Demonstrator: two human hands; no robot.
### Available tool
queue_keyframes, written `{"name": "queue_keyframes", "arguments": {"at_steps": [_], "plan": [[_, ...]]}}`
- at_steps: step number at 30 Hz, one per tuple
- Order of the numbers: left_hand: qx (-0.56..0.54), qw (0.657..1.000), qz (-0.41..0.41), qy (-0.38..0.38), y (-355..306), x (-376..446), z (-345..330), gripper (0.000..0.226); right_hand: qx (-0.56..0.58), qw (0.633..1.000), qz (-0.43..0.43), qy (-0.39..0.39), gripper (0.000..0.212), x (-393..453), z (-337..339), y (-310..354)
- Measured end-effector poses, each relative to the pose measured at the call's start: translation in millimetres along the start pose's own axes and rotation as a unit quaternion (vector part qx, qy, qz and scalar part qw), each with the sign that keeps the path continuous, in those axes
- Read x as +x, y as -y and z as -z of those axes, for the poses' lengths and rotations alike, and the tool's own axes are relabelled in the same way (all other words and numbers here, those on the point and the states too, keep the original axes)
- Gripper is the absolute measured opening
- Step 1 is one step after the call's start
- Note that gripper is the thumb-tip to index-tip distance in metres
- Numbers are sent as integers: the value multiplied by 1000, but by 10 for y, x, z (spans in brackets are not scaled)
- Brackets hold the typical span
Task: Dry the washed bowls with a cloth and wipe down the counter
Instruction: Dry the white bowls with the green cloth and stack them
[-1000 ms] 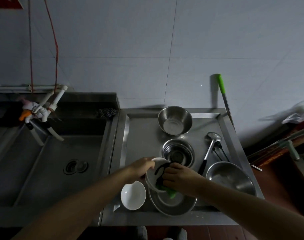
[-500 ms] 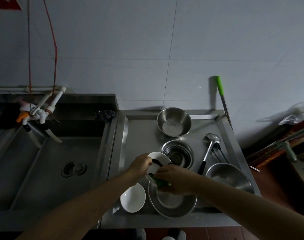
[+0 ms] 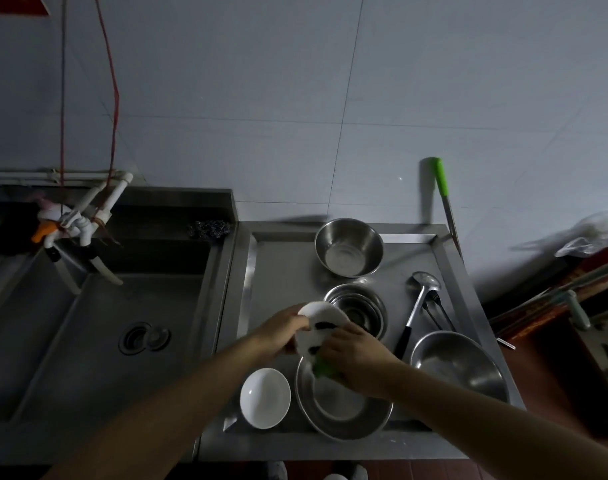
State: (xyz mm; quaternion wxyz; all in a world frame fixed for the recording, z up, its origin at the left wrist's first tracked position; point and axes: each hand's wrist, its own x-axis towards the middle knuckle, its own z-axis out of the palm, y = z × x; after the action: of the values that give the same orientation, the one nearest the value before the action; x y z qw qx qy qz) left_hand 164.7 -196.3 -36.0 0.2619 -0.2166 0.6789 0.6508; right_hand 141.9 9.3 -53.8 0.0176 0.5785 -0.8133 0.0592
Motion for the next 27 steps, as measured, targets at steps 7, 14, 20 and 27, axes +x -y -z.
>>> {"name": "queue_keyframes", "arguments": {"at_steps": [7, 14, 20, 27], "plan": [[38, 985, -67, -154, 112, -67, -302, 18, 89, 985, -137, -56, 34, 147, -111, 269], [29, 989, 111, 90, 122, 67, 199, 60, -34, 993, 111, 37, 32, -171, -8, -149], [234, 962, -140, 36, 103, 81, 207, 44, 270, 941, -133, 154, 32, -19, 266, -116], [-20, 991, -79, 108, 103, 21, 201, 37, 637, 677, -367, 37, 32, 13, 296, -375]]}}
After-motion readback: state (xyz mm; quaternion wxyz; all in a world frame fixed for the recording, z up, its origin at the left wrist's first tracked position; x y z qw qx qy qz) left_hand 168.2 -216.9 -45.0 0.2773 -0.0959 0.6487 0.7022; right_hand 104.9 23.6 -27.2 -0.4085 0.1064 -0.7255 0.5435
